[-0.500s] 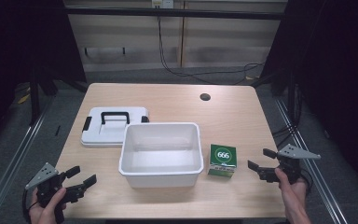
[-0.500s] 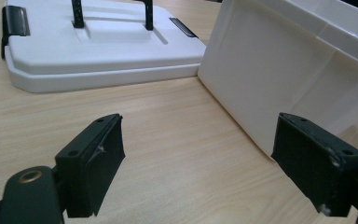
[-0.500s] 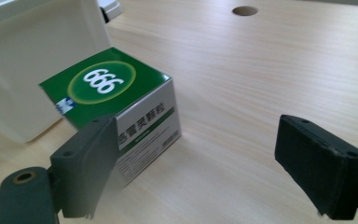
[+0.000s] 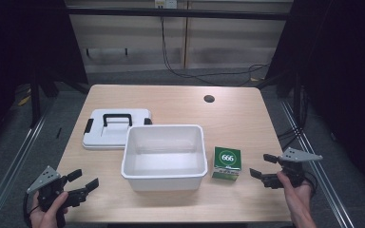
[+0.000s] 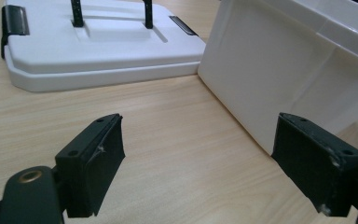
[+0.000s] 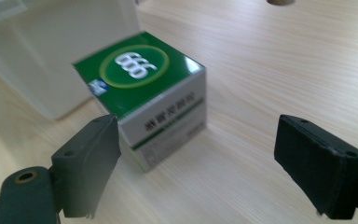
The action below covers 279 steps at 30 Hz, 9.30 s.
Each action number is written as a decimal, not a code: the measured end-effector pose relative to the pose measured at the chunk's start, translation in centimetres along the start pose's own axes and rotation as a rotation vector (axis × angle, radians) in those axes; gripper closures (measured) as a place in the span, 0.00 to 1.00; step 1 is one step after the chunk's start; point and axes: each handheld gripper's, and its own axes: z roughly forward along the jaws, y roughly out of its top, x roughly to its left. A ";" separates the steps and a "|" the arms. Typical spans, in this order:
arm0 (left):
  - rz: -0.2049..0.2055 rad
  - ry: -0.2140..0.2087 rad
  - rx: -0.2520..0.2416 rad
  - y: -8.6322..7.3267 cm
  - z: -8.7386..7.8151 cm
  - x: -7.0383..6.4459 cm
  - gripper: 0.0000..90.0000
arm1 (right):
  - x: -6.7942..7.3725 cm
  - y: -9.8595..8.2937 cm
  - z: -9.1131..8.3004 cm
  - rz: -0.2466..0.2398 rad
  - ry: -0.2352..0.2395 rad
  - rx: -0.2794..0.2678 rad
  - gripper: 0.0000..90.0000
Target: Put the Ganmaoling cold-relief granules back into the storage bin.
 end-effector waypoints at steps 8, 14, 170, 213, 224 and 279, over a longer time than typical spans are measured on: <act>-0.001 0.000 -0.004 0.1 0.2 0.1 0.18 | 0.5 0.9 -0.7 -0.024 0.025 -0.003 0.15; 0.000 -0.002 -0.007 0.1 0.0 0.1 0.18 | 0.9 3.2 -0.8 -0.095 -0.001 0.017 0.15; -0.008 -0.005 -0.001 0.0 0.0 0.3 0.18 | 5.0 11.9 13.4 -0.686 0.298 0.982 0.18; -0.004 -0.010 0.003 0.0 0.1 0.2 0.18 | 5.9 17.7 8.9 -0.637 0.285 0.913 0.18; -0.005 -0.009 0.003 0.0 0.2 0.2 0.18 | 5.9 19.7 7.0 -0.634 0.283 0.895 0.18; -0.003 -0.009 0.004 0.0 0.1 0.2 0.18 | 13.0 27.3 10.9 -0.734 0.356 0.882 0.18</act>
